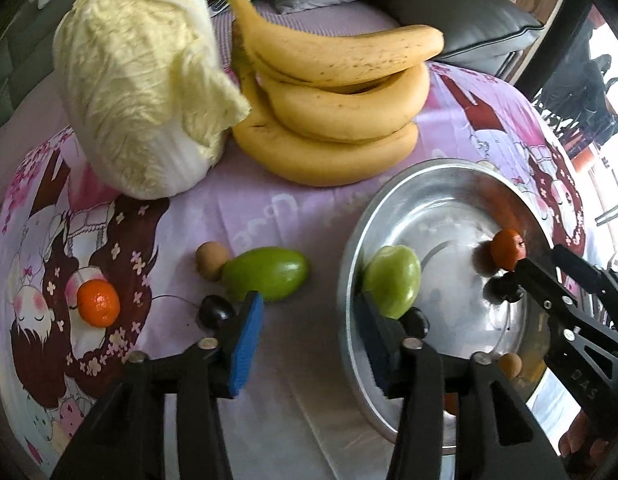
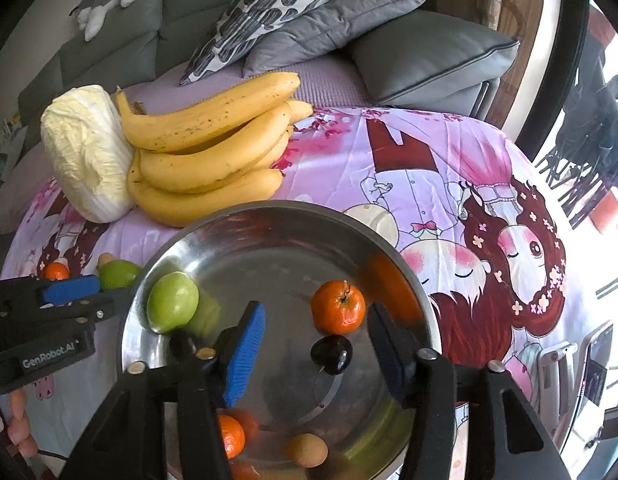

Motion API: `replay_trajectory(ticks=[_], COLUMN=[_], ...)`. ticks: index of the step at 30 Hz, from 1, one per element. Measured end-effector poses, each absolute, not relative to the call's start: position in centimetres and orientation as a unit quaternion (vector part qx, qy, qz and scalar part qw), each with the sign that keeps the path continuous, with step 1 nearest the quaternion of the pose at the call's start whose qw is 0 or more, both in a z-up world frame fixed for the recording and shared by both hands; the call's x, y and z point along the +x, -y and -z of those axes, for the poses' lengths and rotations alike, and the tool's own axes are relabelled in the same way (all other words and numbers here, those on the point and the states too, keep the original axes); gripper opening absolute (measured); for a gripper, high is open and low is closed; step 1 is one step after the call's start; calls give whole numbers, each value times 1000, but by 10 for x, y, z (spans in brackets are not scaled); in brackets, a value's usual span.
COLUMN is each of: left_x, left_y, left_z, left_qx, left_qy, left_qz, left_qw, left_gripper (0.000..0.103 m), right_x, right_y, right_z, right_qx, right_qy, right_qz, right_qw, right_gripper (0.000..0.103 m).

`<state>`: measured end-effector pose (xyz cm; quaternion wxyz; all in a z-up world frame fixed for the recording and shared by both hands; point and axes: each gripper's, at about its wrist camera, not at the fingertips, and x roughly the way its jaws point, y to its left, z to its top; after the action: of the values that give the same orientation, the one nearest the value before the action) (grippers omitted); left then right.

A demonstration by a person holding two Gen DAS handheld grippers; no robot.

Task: Organize fruits
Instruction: 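Open the left tool to drop the green fruit while the right tool drops the tangerine into the bowl, then move both tools away from the bowl toward the remaining fruit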

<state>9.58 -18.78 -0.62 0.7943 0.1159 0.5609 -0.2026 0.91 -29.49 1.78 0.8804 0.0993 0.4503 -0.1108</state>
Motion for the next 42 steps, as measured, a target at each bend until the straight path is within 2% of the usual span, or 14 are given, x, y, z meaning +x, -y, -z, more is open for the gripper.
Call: replay_trajectory(ticks=[5, 8, 11, 14, 17, 19, 21, 27, 42], left_x=[95, 92, 94, 96, 97, 99, 99, 96, 98], left_y=[183, 171, 163, 153, 147, 143, 138, 123, 89], left_z=[7, 4, 4, 5, 6, 7, 7, 4, -1], left_qx=[113, 110, 108, 102, 98, 95, 94, 92, 102], left_qy=[-562, -561, -561, -563, -564, -565, -565, -551, -553], left_qz=[199, 192, 184, 171, 165, 160, 157, 154, 163], left_qw=[795, 798, 800, 802, 803, 804, 805, 815, 810], left_gripper=[53, 67, 68, 77, 79, 81, 90, 95, 96], right_x=[11, 11, 12, 12, 12, 12, 12, 13, 22], right_y=[292, 292, 293, 293, 292, 292, 291, 288, 245], right_z=[-16, -15, -14, -12, -12, -12, -13, -11, -14], right_qx=[95, 94, 92, 91, 90, 90, 90, 93, 76], right_qy=[-453, -453, -453, -453, -451, -449, -446, -446, -447], right_qz=[107, 106, 106, 103, 100, 98, 95, 86, 36], right_qw=[880, 880, 880, 881, 882, 884, 885, 886, 891], right_gripper=[64, 73, 84, 93, 103, 103, 103, 103, 103])
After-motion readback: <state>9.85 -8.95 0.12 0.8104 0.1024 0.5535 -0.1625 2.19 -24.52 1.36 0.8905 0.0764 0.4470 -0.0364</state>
